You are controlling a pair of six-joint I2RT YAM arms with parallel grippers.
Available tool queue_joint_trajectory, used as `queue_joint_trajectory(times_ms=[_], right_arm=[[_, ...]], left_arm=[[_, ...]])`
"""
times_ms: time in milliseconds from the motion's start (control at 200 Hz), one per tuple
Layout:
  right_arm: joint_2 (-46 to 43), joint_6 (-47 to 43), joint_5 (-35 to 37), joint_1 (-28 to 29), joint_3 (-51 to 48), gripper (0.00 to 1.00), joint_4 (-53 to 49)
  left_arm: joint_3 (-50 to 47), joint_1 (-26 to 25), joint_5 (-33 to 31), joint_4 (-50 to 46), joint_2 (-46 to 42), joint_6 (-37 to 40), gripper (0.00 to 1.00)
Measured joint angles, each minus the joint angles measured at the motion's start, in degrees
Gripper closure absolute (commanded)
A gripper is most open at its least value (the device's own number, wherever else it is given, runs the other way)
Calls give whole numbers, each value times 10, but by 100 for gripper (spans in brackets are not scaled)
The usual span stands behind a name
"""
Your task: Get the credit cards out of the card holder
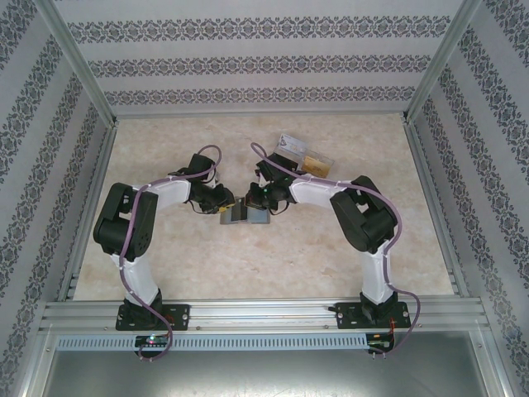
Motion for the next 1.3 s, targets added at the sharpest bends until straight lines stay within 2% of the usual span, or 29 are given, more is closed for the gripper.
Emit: queue_joint_trajectory(times_ms=[190,365,555,644,759,879,1009,1129,1244,1304], right_arm=[[-46,-24,-27,-28,-45,100,26],[-89,-40,-63,-50,-72,100,59],[-129,-46,-142,-75,-89,100,97],[-141,-43,-181,-94,-98,100,122],[-150,-28,-226,-116,-107,100,156],[-153,-6,-262,-132,-109,100,189],[-157,23,-294,-142,-109,100,222],[-158,54,-316,-149,-109,100,257],[-158,84,-333,-154,-109,100,285],[-158,97,-338,-156,-109,100,298]], left_arm=[[1,0,8,-2,-5,6,54],[1,0,19,-2,-23,2,36],[-9,10,59,12,-93,-6,16],[-12,18,93,36,-122,-16,14],[-24,20,149,112,-130,-49,14],[-40,18,194,182,-130,-82,18],[-44,13,230,242,-132,-103,32],[-44,7,250,279,-135,-119,49],[-44,7,265,322,-135,-148,71],[-44,7,267,341,-135,-157,79]])
